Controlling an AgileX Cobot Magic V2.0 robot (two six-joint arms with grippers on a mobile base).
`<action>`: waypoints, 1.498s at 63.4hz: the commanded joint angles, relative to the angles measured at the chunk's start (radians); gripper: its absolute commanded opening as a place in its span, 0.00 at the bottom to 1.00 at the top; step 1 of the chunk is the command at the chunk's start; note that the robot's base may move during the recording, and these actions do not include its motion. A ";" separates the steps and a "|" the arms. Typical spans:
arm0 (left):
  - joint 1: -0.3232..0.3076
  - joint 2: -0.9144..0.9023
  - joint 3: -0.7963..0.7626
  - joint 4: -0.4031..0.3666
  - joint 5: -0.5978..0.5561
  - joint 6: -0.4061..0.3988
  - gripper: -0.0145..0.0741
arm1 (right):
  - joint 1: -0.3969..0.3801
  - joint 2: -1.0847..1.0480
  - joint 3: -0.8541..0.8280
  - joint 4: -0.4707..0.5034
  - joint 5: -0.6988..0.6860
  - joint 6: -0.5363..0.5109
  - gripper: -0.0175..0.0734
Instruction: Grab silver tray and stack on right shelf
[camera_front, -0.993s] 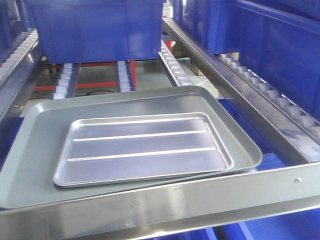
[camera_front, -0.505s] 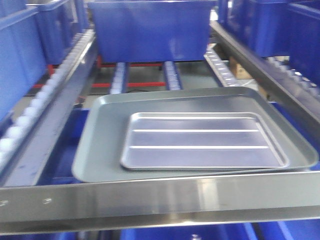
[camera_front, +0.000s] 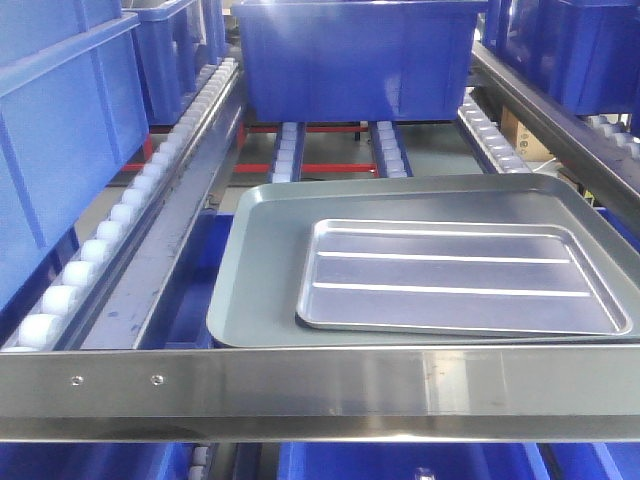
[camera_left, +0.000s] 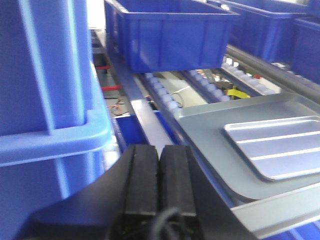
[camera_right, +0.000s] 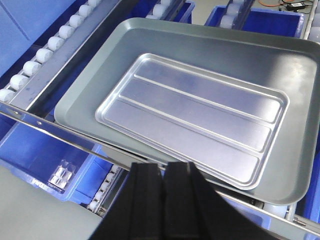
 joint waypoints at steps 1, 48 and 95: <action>0.087 -0.006 0.024 -0.007 -0.087 -0.002 0.05 | -0.004 -0.004 -0.029 -0.013 -0.078 -0.008 0.25; 0.424 -0.012 0.024 -0.007 -0.087 -0.002 0.05 | -0.004 -0.004 -0.029 -0.013 -0.078 -0.008 0.25; 0.424 -0.012 0.024 -0.007 -0.087 -0.002 0.05 | -0.036 -0.084 -0.029 -0.003 -0.046 -0.072 0.25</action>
